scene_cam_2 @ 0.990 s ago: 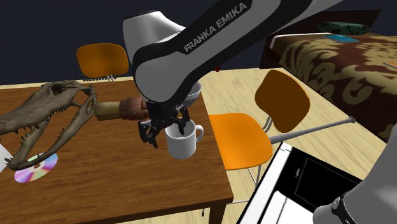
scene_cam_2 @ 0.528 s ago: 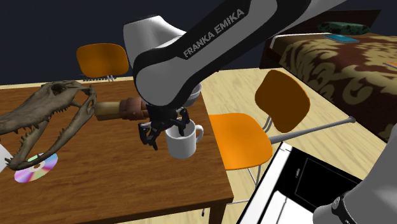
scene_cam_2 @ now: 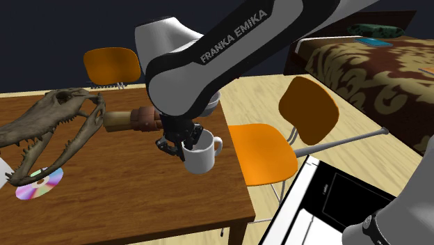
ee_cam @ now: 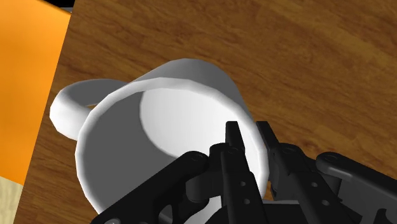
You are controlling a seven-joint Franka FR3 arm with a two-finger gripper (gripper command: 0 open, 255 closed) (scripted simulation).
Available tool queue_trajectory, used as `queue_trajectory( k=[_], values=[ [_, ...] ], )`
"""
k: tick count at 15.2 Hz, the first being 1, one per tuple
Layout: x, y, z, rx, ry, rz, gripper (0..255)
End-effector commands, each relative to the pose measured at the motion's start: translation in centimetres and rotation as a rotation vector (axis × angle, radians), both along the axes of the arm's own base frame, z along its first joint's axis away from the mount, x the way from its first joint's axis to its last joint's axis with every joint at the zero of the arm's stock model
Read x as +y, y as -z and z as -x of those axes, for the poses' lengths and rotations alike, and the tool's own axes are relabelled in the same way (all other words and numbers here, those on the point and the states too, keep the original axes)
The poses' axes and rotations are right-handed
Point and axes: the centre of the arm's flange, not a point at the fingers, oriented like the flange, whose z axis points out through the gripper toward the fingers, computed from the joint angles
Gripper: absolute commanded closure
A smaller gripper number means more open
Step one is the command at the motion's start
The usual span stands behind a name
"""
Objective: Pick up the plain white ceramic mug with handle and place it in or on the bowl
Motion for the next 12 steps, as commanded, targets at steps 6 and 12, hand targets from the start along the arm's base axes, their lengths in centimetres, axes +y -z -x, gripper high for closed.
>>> queue_trajectory(
  k=[6,12],
  values=[
    [0.0,-1.6,0.0,0.000,0.000,0.000,255],
    [0.0,-4.7,0.0,0.000,0.000,0.000,255]
  ],
)
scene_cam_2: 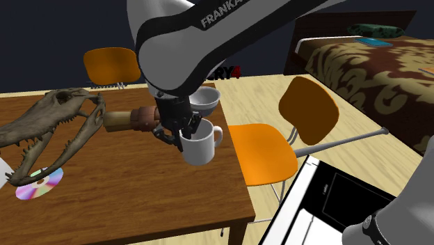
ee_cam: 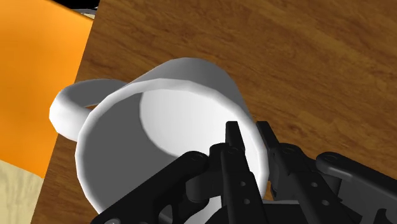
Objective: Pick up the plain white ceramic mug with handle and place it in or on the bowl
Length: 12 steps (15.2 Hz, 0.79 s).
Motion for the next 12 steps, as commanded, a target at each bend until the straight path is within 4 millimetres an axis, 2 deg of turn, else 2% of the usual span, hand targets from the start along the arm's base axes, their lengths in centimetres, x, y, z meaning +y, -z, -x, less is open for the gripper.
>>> queue_trajectory(
  k=[1,12],
  values=[
    [0.0,-1.1,0.1,0.000,0.000,0.000,255],
    [0.0,-6.9,0.1,0.000,0.000,0.000,255]
  ],
)
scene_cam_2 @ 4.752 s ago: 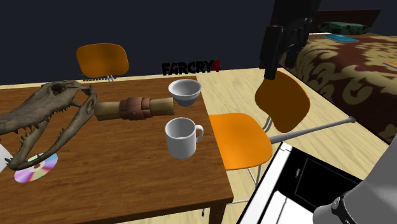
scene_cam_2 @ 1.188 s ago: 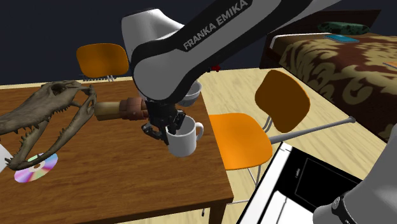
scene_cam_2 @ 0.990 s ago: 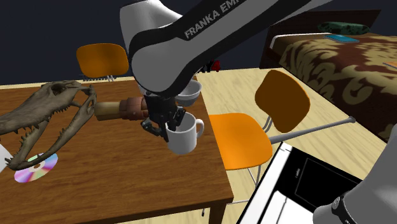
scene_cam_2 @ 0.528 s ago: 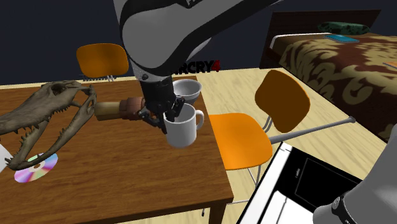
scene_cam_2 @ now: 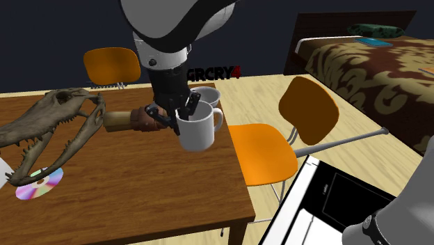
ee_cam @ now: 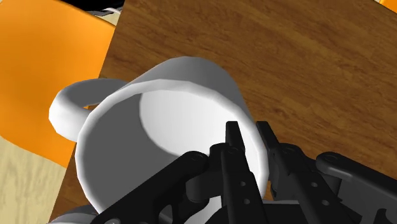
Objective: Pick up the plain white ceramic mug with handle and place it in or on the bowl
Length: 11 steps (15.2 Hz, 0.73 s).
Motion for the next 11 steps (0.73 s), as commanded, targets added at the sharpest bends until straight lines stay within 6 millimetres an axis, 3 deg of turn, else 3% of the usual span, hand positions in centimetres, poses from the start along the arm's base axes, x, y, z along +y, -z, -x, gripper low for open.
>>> queue_trajectory(
  k=[1,9,11],
  values=[
    [-0.1,-1.2,0.1,0.000,0.000,0.000,255],
    [-0.1,-5.2,0.1,0.000,0.000,0.000,255],
    [-2.2,-5.4,-1.6,0.000,0.000,0.000,255]
  ],
)
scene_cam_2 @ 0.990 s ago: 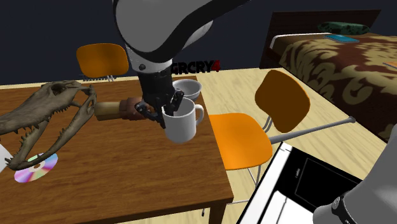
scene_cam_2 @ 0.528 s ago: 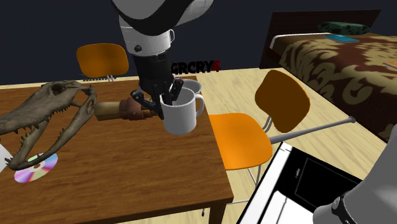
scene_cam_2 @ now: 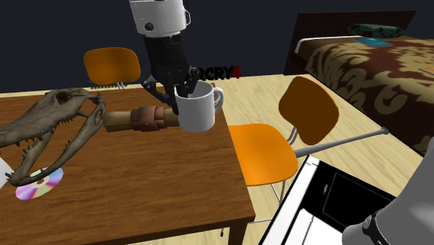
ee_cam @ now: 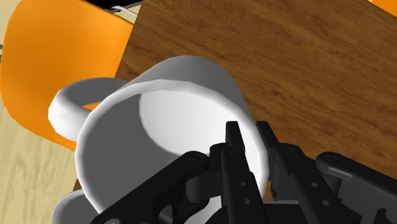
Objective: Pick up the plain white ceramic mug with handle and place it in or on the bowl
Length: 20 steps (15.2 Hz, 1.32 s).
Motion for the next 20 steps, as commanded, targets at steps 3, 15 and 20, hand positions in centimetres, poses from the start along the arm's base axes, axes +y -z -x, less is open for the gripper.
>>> queue_trajectory(
  k=[3,15,20],
  values=[
    [-3.9,-0.5,-3.0,0.000,0.000,0.000,255],
    [-16.2,-1.6,-12.8,0.000,0.000,0.000,255],
    [-21.5,-2.1,-17.0,0.000,0.000,0.000,255]
  ],
)
